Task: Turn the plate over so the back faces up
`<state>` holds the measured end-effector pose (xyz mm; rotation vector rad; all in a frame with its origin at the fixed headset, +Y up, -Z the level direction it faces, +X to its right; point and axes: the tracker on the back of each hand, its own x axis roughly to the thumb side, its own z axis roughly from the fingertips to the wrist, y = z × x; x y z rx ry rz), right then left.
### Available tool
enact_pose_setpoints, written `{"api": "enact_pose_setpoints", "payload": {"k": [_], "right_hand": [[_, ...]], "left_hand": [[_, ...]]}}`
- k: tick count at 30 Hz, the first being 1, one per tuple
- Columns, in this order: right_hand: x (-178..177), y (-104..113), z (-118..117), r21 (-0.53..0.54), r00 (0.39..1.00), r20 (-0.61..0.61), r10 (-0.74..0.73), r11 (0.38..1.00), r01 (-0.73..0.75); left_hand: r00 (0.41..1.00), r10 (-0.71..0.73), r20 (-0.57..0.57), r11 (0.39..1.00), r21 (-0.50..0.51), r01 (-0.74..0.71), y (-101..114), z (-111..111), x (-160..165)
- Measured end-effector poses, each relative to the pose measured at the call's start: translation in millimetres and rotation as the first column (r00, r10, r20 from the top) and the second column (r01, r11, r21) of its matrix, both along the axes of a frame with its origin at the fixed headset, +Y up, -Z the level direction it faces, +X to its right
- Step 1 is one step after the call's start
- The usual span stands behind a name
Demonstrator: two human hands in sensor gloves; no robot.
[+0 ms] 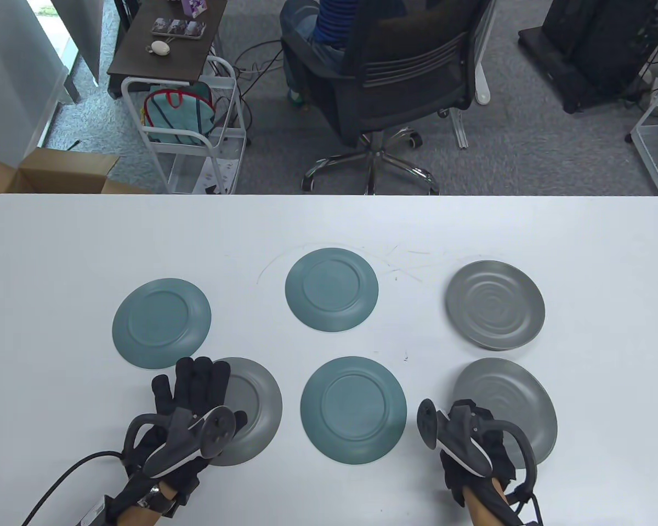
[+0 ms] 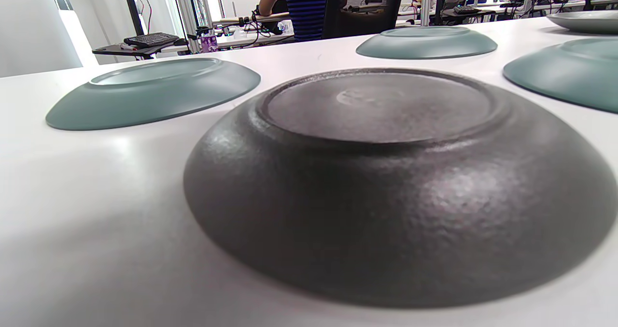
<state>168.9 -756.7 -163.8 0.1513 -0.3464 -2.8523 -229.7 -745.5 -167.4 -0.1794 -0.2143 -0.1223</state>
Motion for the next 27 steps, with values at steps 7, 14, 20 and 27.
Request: {"api": "enact_pose_setpoints", "payload": {"k": [7,14,20,27], "right_hand": [[12,27,7,0.082,0.99,0.03,-0.138,0.987,0.135],[33,59,11,0.181,0.927,0.07,-0.369,0.918,0.352],[53,81,13,0.251,0.827,0.085,-0.555,0.816,0.521],[82,89,20,0.301,0.673,0.105,-0.732,0.669,0.68]], "left_hand": [[1.0,-0.001,-0.003,1.0,-0.002,0.001,0,0,0],[1.0,0.005,-0.004,1.0,0.002,-0.005,0,0,-1],[1.0,0.008,-0.004,1.0,0.006,-0.008,0,0,-1],[1.0,0.018,-0.003,1.0,-0.002,-0.018,0,-1,-2]]}}
